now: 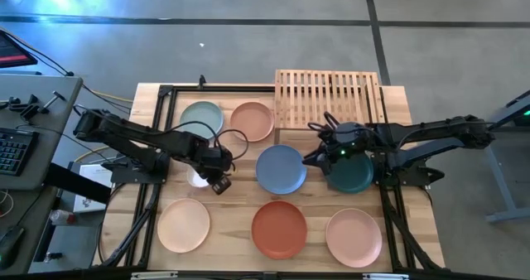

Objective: Place and stack plates onto a shelf
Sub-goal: Put the white plate on the shelf

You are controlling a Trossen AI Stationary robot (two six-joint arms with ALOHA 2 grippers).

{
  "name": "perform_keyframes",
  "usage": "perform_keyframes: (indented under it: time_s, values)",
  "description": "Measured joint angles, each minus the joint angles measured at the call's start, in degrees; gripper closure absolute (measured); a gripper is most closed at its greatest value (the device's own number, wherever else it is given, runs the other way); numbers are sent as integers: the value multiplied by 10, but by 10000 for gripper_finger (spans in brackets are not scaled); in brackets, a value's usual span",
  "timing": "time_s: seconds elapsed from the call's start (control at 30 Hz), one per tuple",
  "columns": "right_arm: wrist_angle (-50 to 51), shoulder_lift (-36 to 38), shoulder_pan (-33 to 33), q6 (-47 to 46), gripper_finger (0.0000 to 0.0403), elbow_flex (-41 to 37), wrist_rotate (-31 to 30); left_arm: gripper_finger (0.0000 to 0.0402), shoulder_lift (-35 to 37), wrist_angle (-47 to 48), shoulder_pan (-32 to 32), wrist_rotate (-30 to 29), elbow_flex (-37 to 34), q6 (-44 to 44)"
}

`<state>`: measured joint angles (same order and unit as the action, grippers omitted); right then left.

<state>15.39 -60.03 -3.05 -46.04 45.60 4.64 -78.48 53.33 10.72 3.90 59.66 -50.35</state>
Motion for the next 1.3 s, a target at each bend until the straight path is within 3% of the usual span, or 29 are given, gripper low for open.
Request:
perform_keyframes:
  time_s: [0.4,0.73,1.0,1.3]
  values:
    - [-125,0,23,28,290,0,0,401,0,15,10,-8,54,192]
    - [-260,0,74,104,290,9,0,401,0,74,-2,-125,106,364]
    - [-207,0,112,200,290,99,-35,401,0,74,-14,-184,135,507]
    - [-7,0,131,240,290,227,-166,401,0,96,-14,-255,165,650]
